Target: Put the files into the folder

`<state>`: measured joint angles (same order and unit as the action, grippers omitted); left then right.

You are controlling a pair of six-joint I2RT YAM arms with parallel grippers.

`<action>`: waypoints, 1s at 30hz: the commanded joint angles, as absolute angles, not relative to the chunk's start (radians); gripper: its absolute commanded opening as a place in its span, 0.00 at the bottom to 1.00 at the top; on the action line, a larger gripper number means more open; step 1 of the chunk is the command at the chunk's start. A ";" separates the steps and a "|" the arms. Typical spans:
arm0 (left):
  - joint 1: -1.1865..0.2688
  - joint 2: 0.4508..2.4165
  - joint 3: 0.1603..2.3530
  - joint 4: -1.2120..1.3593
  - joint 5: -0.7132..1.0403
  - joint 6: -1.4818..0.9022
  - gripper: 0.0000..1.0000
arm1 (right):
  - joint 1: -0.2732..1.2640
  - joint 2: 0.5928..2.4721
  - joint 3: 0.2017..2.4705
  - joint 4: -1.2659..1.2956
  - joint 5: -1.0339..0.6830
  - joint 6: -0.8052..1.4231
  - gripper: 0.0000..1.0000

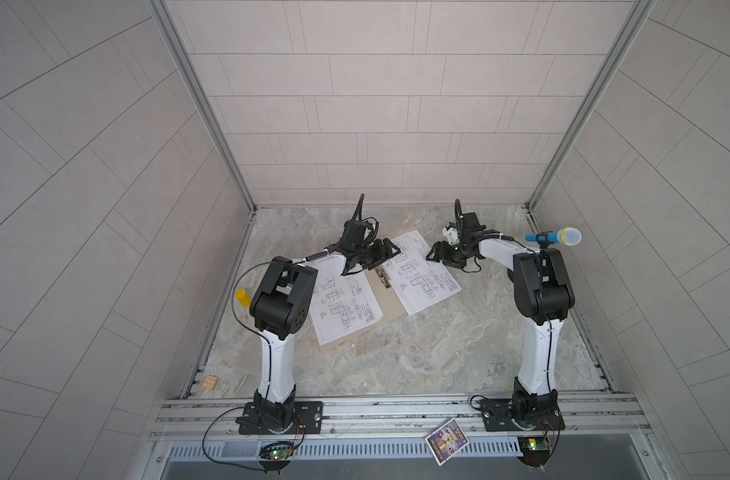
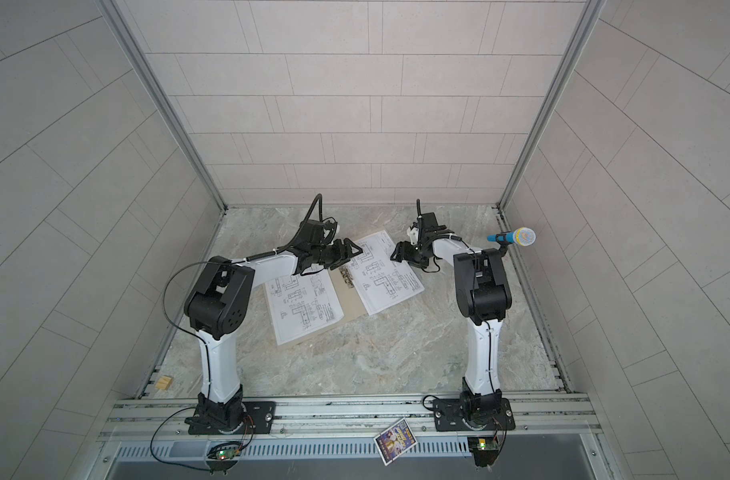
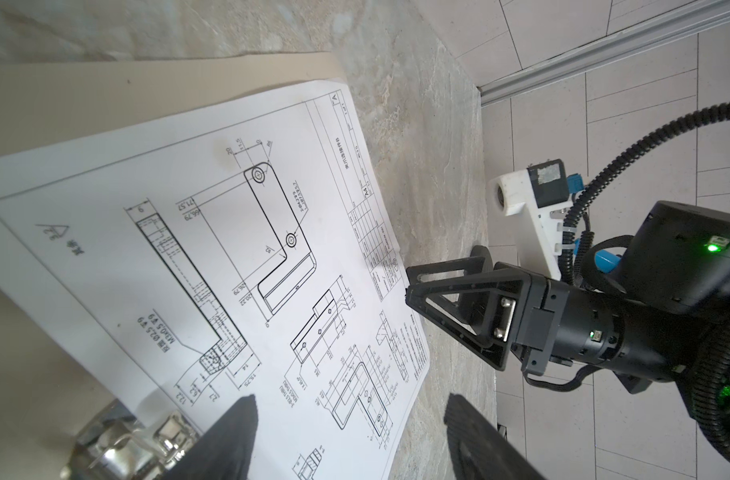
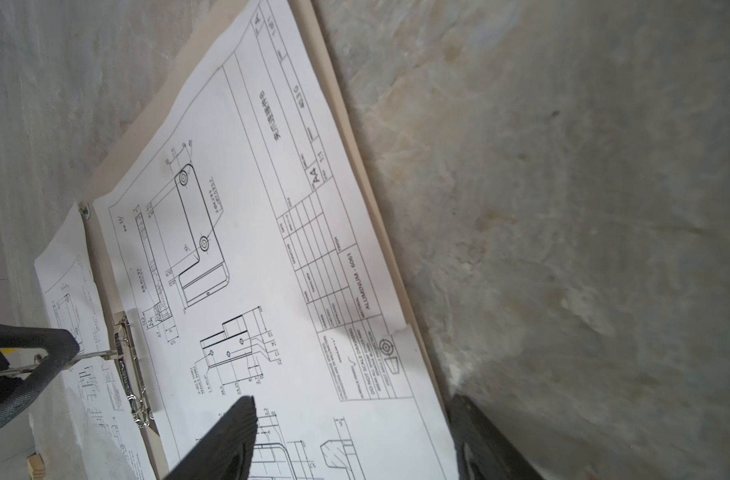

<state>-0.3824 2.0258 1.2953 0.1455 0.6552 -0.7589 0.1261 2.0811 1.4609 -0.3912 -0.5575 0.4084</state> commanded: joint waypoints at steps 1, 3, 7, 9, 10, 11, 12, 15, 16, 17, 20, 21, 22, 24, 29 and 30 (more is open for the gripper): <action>-0.371 2.010 1.285 0.169 0.667 -0.760 0.77 | 0.133 2.019 1.433 -0.394 -0.581 0.430 0.73; -0.371 2.002 1.287 0.169 0.671 -0.762 0.77 | 0.132 1.996 1.417 -0.387 -0.579 0.441 0.73; -0.373 1.988 1.287 0.171 0.674 -0.765 0.77 | 0.132 1.956 1.405 -0.392 -0.576 0.447 0.73; -0.373 1.977 1.285 0.173 0.678 -0.767 0.77 | 0.133 1.945 1.398 -0.398 -0.587 0.446 0.73; -0.374 1.971 1.282 0.175 0.681 -0.766 0.77 | 0.133 1.940 1.391 -0.401 -0.590 0.447 0.73; -0.375 1.962 1.280 0.177 0.683 -0.766 0.77 | 0.133 1.934 1.381 -0.399 -0.596 0.449 0.73; -0.377 1.955 1.277 0.177 0.686 -0.766 0.77 | 0.133 1.929 1.369 -0.395 -0.597 0.451 0.73; -0.376 1.930 1.264 0.178 0.690 -0.769 0.78 | 0.131 1.901 1.324 -0.382 -0.568 0.446 0.73; -0.377 1.918 1.259 0.178 0.691 -0.771 0.78 | 0.130 1.892 1.310 -0.383 -0.549 0.441 0.73; -0.378 1.905 1.253 0.178 0.692 -0.773 0.78 | 0.126 1.881 1.299 -0.383 -0.531 0.436 0.73; -0.379 1.858 1.233 0.178 0.694 -0.773 0.78 | 0.115 1.853 1.268 -0.384 -0.500 0.421 0.75; -0.380 1.836 1.221 0.179 0.691 -0.776 0.78 | 0.112 1.844 1.258 -0.390 -0.485 0.415 0.75; -0.383 1.819 1.209 0.180 0.687 -0.778 0.78 | 0.109 1.839 1.250 -0.395 -0.481 0.413 0.75; -0.389 1.771 1.171 0.184 0.682 -0.776 0.78 | 0.106 1.829 1.226 -0.400 -0.485 0.408 0.75; -0.382 1.660 1.057 0.149 0.621 -0.750 0.80 | 0.105 1.803 1.149 -0.387 -0.471 0.391 0.76; -0.377 1.650 1.043 0.148 0.623 -0.748 0.80 | 0.104 1.801 1.142 -0.384 -0.470 0.388 0.76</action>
